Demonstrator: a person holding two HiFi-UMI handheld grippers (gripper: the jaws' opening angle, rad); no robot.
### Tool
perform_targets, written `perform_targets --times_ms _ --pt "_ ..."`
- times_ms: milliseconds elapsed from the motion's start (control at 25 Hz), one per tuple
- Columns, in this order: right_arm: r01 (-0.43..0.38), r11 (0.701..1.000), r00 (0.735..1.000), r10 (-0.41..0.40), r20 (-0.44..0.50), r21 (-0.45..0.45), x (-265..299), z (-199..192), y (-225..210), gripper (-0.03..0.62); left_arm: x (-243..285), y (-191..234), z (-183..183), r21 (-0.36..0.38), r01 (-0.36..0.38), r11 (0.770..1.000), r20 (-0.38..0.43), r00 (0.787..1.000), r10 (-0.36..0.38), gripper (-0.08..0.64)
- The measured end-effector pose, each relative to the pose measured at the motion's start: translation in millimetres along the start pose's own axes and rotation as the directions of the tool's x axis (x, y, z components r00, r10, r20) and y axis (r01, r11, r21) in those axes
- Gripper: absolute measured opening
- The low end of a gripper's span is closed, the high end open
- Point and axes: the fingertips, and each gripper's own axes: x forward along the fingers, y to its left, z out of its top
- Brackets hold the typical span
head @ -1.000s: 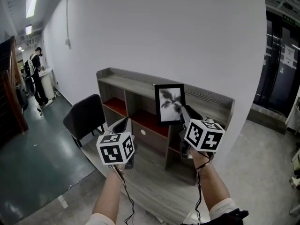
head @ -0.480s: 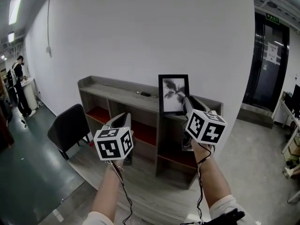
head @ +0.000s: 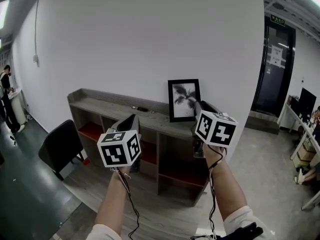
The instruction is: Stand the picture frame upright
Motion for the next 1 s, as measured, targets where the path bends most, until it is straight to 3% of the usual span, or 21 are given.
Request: perform_targets --times_ms 320,1000 --pt "0.084 0.995 0.995 -0.088 -0.056 -0.059 19.1 -7.7 -17.9 0.084 12.1 -0.6 -0.4 -0.004 0.024 1.000 0.012 1.000 -0.024 0.014" --pt "0.020 0.999 0.968 -0.030 -0.248 -0.043 50.8 -45.8 -10.3 0.084 29.8 0.5 -22.7 -0.005 0.048 0.999 -0.032 0.998 -0.048 0.014"
